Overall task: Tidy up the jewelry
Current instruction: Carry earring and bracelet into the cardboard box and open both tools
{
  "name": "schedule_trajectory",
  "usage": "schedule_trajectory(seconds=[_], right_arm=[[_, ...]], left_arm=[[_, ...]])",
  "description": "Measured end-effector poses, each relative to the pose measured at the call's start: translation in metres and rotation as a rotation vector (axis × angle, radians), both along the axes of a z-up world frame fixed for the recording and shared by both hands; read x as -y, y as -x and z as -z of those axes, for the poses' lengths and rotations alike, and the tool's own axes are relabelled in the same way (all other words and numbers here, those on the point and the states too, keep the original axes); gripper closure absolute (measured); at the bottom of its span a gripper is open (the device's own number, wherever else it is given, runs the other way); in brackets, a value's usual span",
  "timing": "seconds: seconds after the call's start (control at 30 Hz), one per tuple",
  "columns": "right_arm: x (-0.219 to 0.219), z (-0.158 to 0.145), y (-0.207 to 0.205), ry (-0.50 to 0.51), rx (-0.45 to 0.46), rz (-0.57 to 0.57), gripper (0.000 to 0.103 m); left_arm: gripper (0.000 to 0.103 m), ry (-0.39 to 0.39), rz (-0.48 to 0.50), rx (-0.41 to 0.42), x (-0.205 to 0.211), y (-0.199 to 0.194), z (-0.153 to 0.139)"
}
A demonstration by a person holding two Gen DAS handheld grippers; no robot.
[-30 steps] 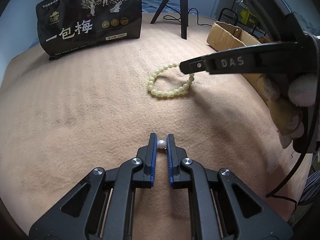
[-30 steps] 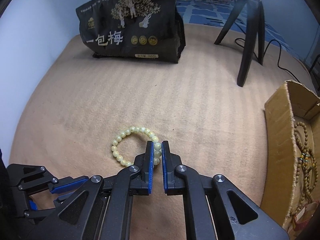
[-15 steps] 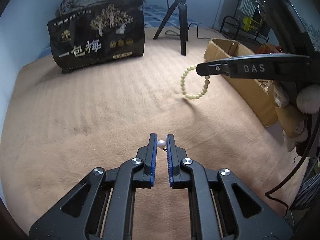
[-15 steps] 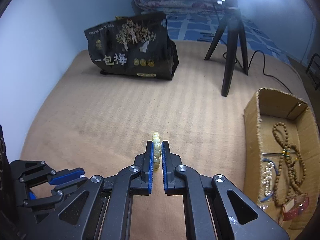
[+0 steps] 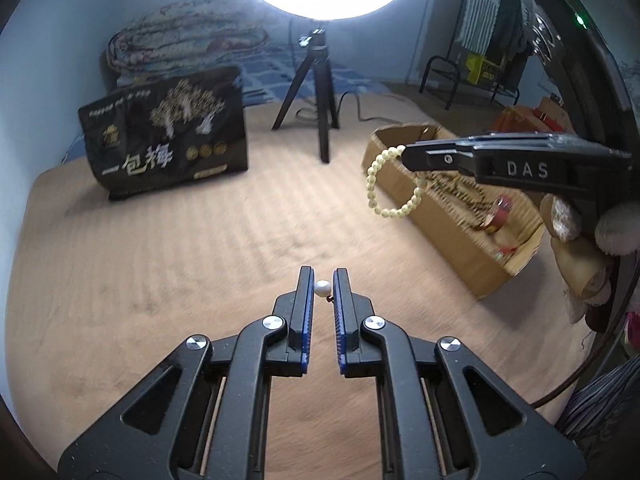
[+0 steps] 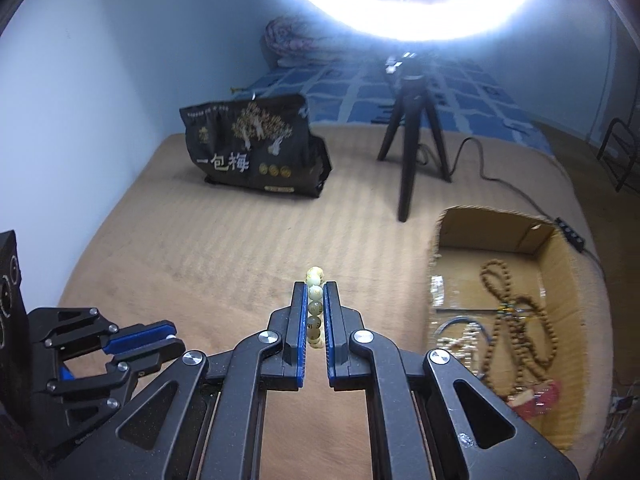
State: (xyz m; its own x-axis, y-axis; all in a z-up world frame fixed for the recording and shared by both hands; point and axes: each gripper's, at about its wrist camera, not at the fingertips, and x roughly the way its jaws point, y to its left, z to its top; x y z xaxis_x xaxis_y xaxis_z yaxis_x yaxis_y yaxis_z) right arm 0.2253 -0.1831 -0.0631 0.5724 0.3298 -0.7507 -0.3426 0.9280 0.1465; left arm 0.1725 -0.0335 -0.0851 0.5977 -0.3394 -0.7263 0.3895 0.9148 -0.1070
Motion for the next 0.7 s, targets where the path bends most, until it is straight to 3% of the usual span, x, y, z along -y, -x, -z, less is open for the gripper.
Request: schedule_trajectory(seconds=[0.37,0.7], right_arm=[[0.072,-0.025,0.016,0.018,0.045,0.082,0.097],[0.126,-0.023,0.032,0.020,0.034,0.148,0.097]], left_arm=[[0.095,0.028,0.076,0.036,0.060,-0.007,-0.015],[0.095,0.053,0.118,0.056,0.118,-0.030,-0.021]])
